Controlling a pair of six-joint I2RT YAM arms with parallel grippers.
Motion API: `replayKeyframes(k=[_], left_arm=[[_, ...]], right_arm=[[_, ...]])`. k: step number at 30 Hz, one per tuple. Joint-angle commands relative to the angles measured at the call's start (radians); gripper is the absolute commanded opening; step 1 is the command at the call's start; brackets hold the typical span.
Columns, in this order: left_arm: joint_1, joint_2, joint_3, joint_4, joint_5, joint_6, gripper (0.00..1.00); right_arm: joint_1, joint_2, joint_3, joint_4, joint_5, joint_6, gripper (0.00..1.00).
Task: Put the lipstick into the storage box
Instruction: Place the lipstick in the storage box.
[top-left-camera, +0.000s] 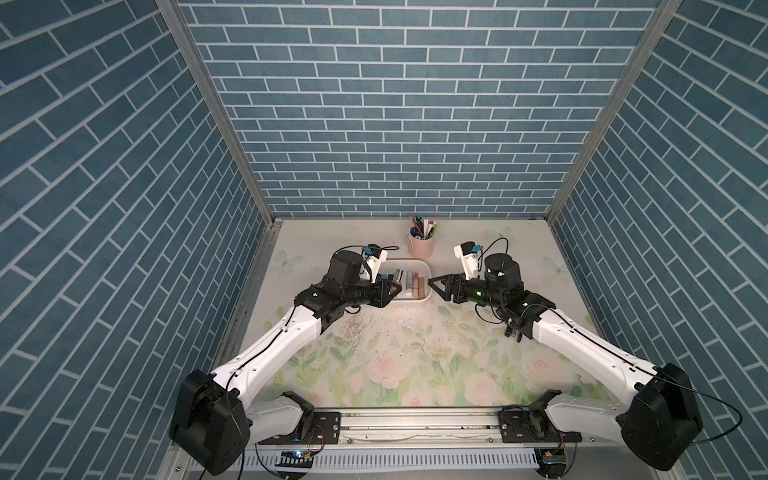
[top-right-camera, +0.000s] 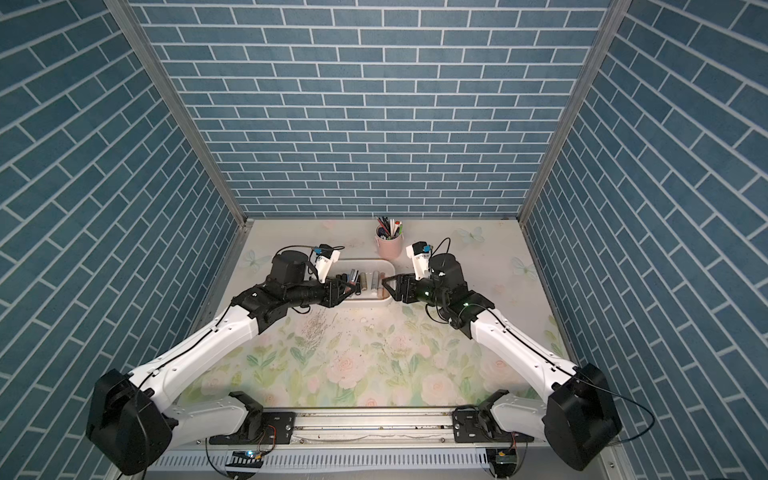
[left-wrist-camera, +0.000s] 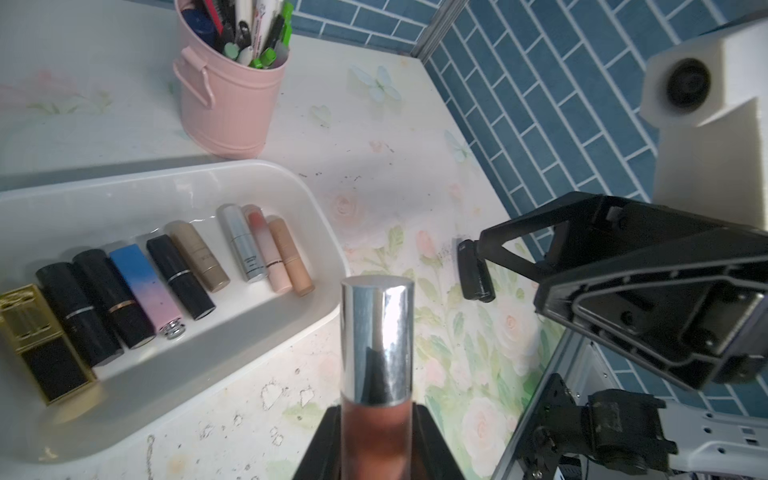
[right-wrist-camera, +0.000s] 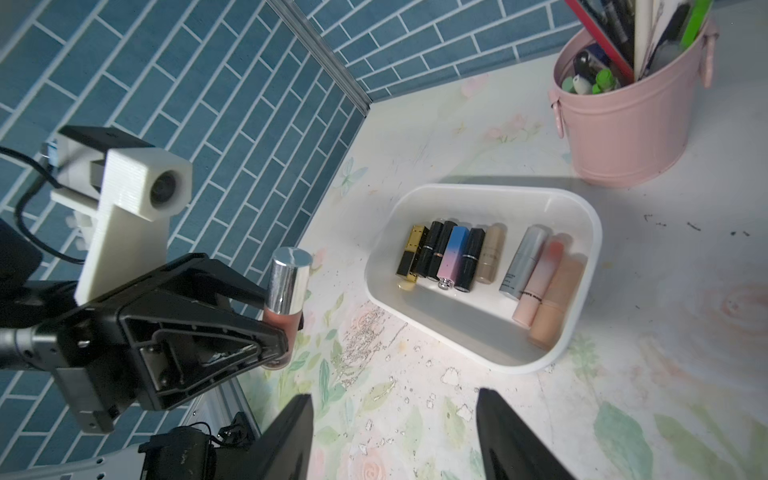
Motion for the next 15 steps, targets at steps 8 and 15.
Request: replayKeyframes(k=[8, 15], left_arm=[[0.024, -0.008, 0.042, 0.253, 0.252, -0.120, 0.14], [0.025, -0.011, 0.039, 0.375, 0.312, -0.199, 0.14]], right_arm=[[-0.031, -0.042, 0.015, 0.306, -0.281, 0.111, 0.67], [-0.031, -0.005, 0.005, 0.541, -0.394, 0.222, 0.68]])
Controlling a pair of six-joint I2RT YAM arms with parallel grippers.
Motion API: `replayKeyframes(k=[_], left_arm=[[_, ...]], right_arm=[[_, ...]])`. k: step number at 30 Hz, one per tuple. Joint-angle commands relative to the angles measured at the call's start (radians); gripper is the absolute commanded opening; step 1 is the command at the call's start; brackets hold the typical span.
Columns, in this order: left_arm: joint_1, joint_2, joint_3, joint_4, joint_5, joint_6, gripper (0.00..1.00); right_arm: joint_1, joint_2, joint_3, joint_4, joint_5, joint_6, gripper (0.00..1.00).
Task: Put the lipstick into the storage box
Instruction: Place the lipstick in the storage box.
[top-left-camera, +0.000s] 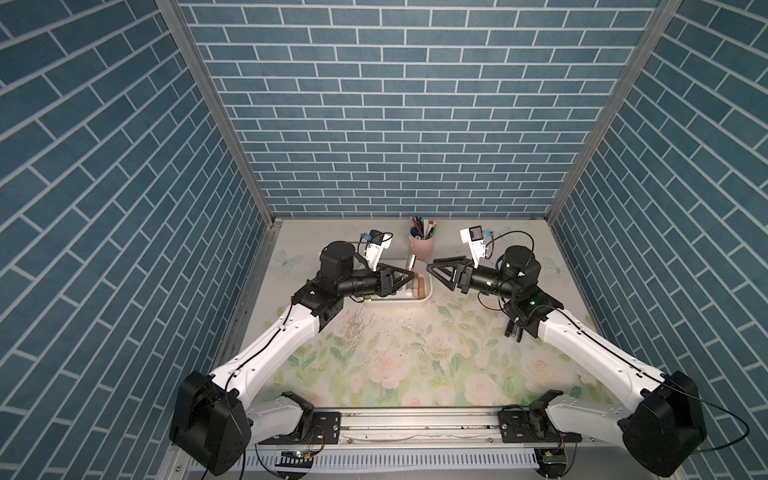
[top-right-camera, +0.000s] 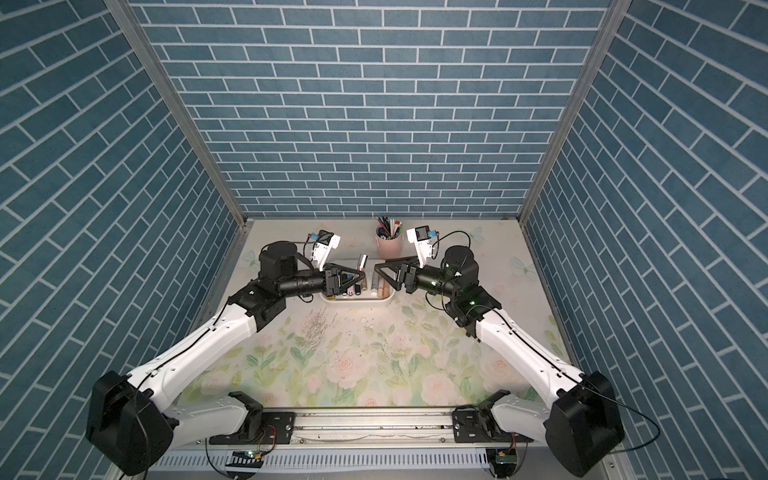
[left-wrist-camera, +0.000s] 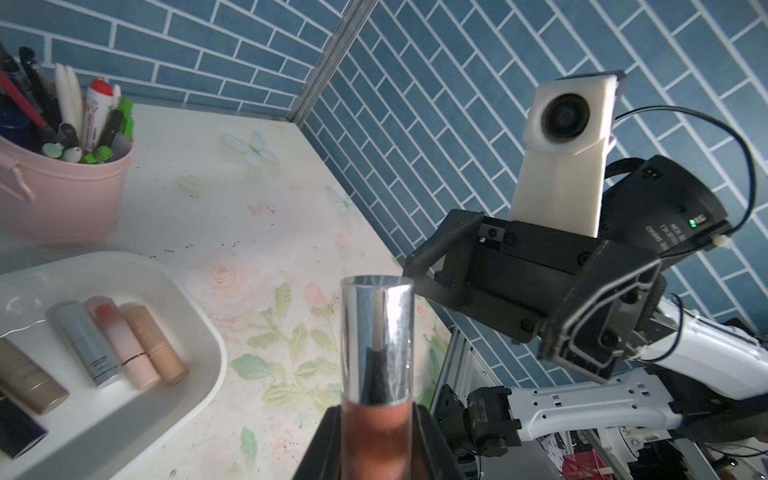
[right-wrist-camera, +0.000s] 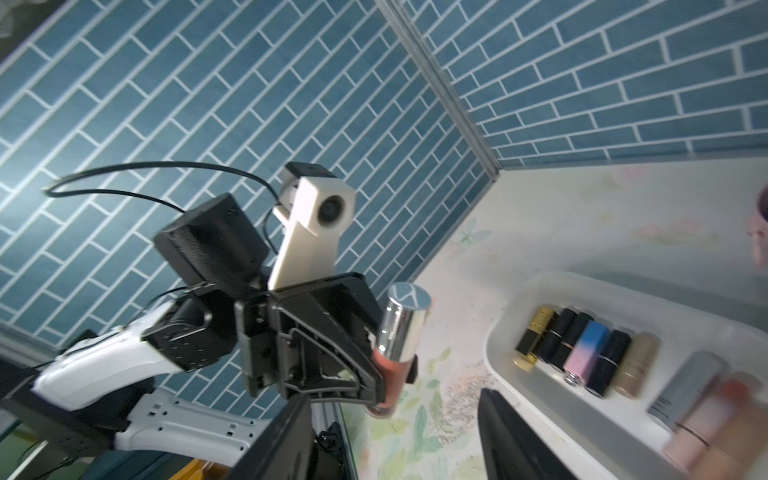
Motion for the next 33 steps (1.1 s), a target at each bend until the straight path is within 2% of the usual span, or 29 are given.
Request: replayKeyframes(k=[1, 19, 27, 33], left_arm=[[0.006, -0.011, 0.021, 0.106, 0.057, -0.052, 0.14], [0.005, -0.020, -0.006, 0.158, 0.090, -0.079, 0.14], [0.004, -0.025, -0.019, 0.164, 0.098, -0.083, 0.14], [0.004, -0.032, -0.019, 0.154, 0.100, -0.077, 0.14]], right_arm=[[-0.002, 0.020, 0.000, 0.185, -0.093, 0.086, 0.68], [0.020, 0.141, 0.034, 0.336, -0.111, 0.167, 0.67], [0.047, 0.181, 0.058, 0.356, -0.109, 0.173, 0.61], [0.056, 0.208, 0.071, 0.393, -0.110, 0.199, 0.51]])
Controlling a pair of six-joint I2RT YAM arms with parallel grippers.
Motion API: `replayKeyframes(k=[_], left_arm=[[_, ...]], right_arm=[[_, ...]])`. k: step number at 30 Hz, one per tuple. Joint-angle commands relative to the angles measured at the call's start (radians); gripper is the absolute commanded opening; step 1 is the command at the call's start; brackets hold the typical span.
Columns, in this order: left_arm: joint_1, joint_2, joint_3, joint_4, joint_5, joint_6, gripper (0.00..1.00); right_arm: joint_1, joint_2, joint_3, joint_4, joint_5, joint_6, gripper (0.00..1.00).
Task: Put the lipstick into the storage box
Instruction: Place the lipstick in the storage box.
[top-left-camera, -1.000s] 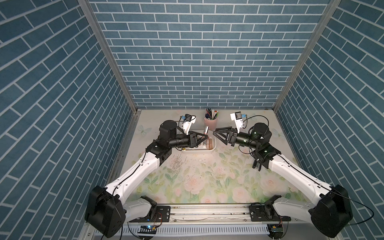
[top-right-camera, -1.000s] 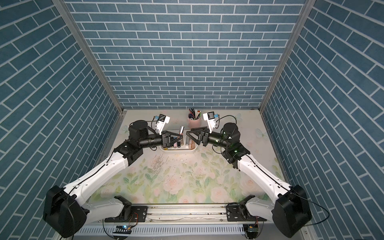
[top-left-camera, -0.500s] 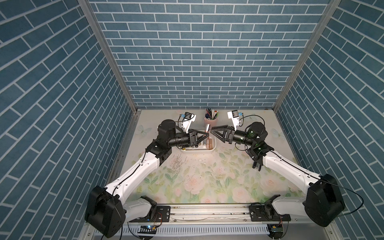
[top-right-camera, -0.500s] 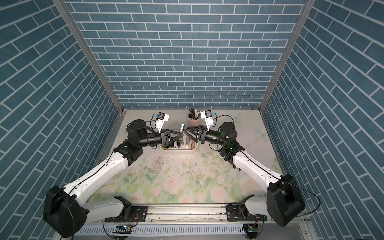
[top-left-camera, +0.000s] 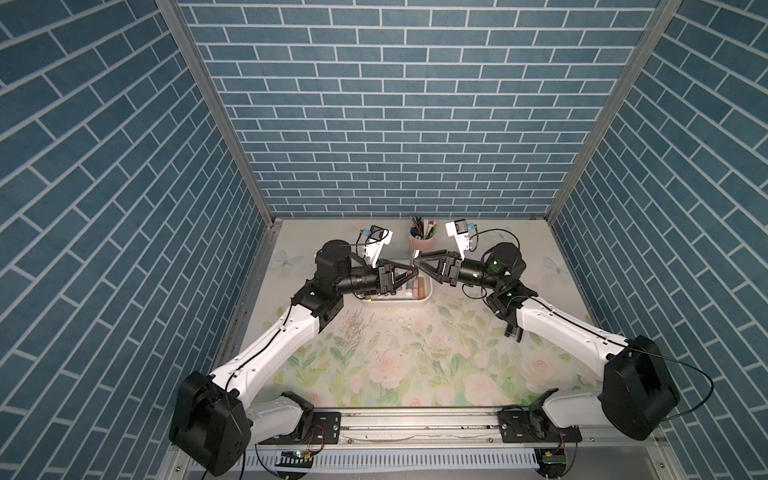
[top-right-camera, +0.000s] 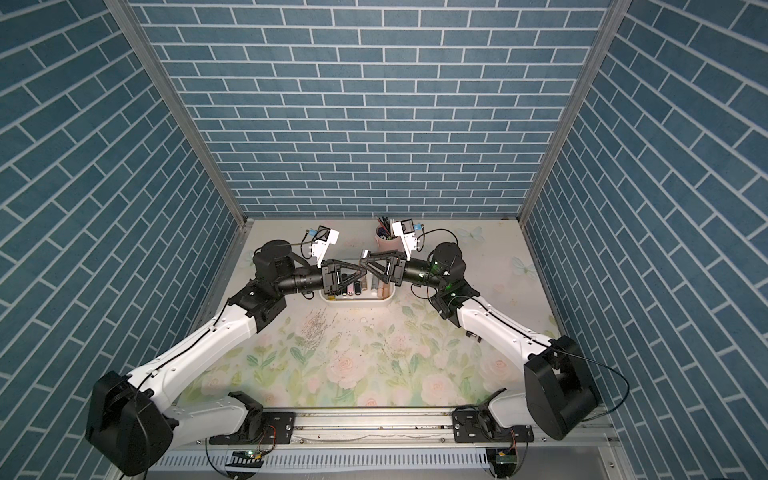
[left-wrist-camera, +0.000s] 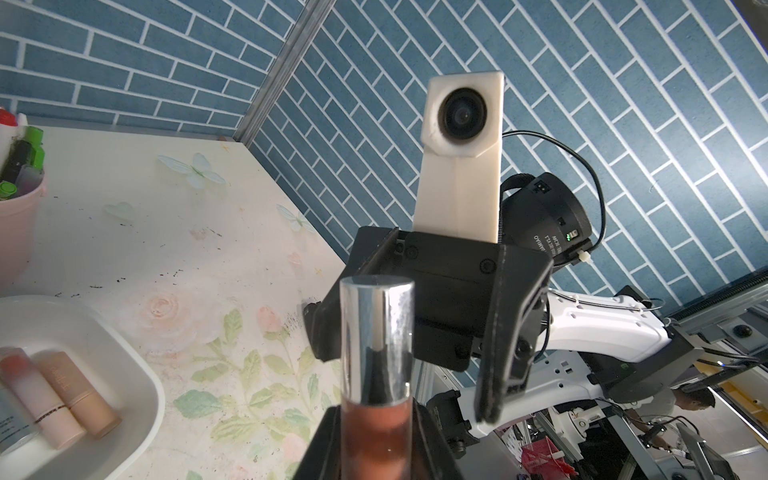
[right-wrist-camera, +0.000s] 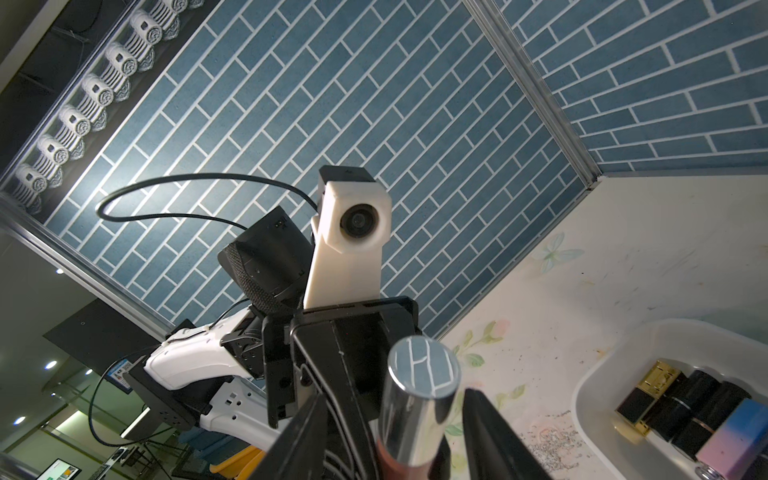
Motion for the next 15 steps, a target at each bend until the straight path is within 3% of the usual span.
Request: replayKeyframes(k=[1, 15], left_arm=[[0.002, -0.027, -0.007, 0.022, 0.020, 0.004, 0.14], [0.003, -0.024, -0.006, 0.006, 0.020, 0.018, 0.14]], right_arm=[[0.009, 0.021, 0.036, 0.068, -0.013, 0.031, 0.49], [0.028, 0.039, 0.043, 0.081, -0.016, 0.040, 0.15]])
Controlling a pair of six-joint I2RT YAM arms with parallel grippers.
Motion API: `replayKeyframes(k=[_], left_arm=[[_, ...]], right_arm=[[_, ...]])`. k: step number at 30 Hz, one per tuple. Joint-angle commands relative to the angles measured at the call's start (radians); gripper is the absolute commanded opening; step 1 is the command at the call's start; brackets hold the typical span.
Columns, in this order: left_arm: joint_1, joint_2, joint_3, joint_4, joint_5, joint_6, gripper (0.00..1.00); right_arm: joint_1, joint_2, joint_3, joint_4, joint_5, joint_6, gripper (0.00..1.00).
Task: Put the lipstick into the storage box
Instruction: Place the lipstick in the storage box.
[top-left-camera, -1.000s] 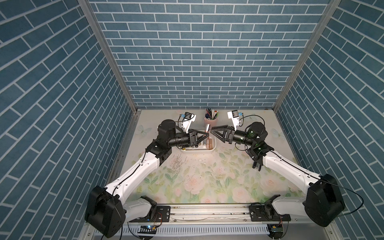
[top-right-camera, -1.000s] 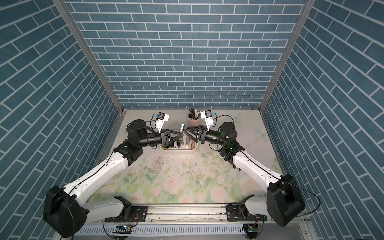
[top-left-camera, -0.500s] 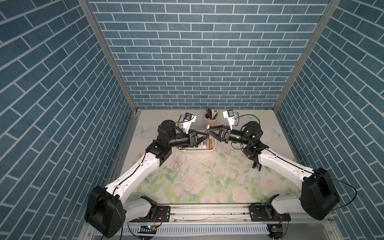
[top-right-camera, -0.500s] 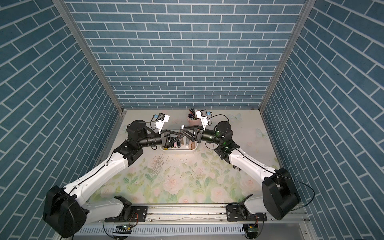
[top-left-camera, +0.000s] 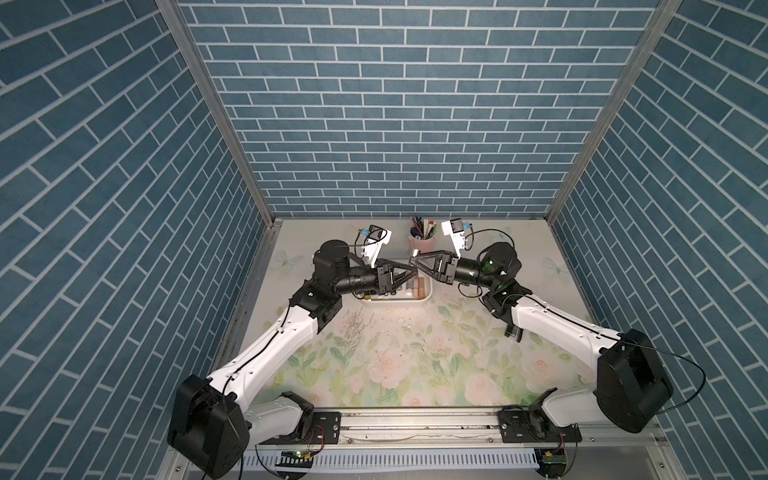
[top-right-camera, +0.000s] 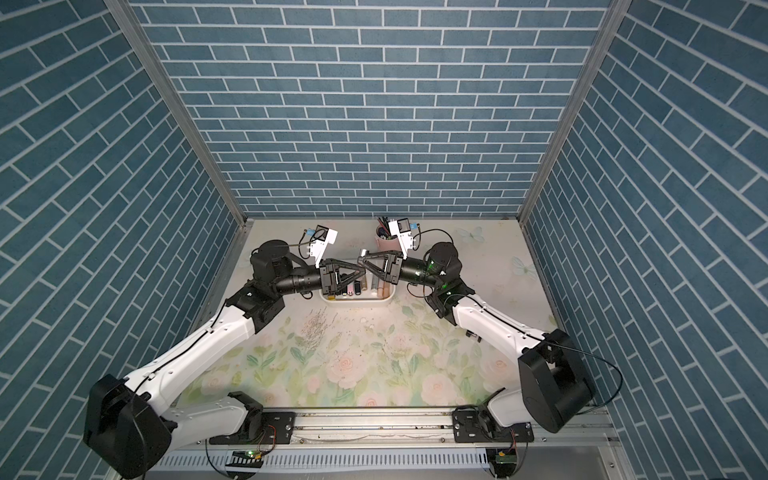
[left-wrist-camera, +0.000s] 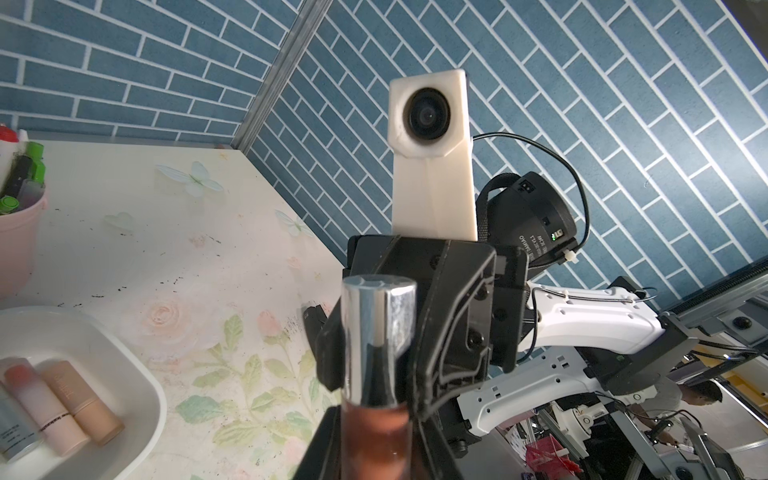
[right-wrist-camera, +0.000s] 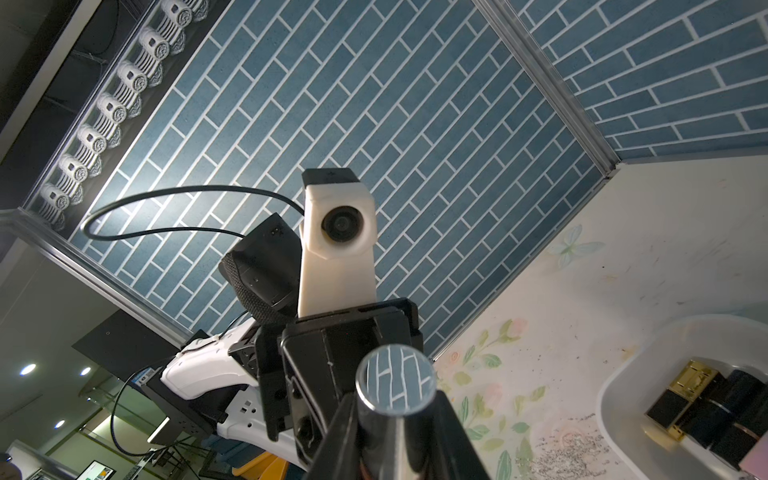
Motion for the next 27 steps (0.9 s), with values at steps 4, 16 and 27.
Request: replayKeyframes(k=[4, 16, 27], left_arm=[[0.003, -0.012, 0.004, -0.021, 0.000, 0.021, 0.31], [0.004, -0.030, 0.034, -0.149, -0.035, 0.106, 0.85], [0.033, -0.102, 0.009, -0.288, -0.072, 0.198, 0.88]], right_arm=[[0.012, 0.005, 0.026, 0.047, -0.013, -0.025, 0.11], [0.009, -0.007, 0.022, -0.014, 0.020, -0.050, 0.08], [-0.009, 0.019, 0.087, -0.256, 0.109, -0.167, 0.07]])
